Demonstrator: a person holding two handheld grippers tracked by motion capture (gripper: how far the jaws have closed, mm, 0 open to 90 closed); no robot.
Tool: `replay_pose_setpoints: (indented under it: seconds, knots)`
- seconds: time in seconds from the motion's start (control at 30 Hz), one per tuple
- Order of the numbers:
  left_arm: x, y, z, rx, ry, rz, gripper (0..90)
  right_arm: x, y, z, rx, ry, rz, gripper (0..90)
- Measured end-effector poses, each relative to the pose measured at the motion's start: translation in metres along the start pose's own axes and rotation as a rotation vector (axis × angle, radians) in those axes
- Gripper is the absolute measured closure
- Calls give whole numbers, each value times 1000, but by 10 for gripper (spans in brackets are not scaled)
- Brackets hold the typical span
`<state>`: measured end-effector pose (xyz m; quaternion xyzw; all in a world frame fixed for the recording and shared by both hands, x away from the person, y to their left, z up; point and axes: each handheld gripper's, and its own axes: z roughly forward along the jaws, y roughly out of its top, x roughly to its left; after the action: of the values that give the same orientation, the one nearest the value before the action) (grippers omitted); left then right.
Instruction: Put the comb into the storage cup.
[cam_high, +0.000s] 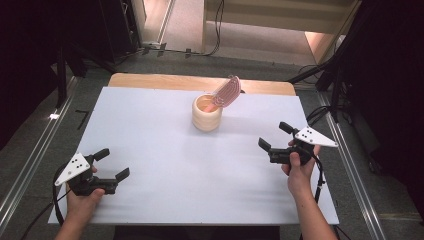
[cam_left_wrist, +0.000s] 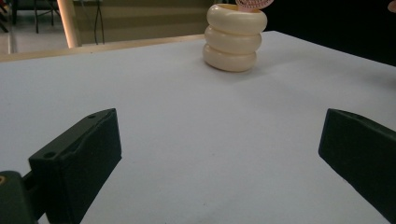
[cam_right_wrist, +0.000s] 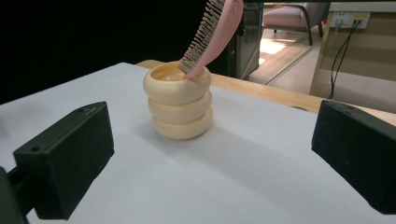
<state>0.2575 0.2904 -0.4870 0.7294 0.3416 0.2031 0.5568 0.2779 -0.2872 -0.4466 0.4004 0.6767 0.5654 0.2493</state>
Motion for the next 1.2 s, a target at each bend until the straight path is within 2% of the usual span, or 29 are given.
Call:
replay_pose_setpoints:
  seconds: [0.23, 0.33, 0.63, 0.87, 1.2]
  knots:
    - [0, 0, 0, 0, 1, 1, 0, 1, -10, -15, 6, -9, -14, 0]
    - [0, 0, 0, -1, -1, 3, 0, 0, -14, -24, 2, -13, -8, 0]
    - [-1, 0, 0, 1, 0, 6, 0, 1, -26, -50, 16, -30, -34, 0]
    - [-1, 0, 0, 3, 1, 6, 0, -4, -36, -68, 6, -53, -20, 0]
    - [0, 0, 0, 1, 5, 4, 0, -12, -53, -83, 9, -73, -4, 0]
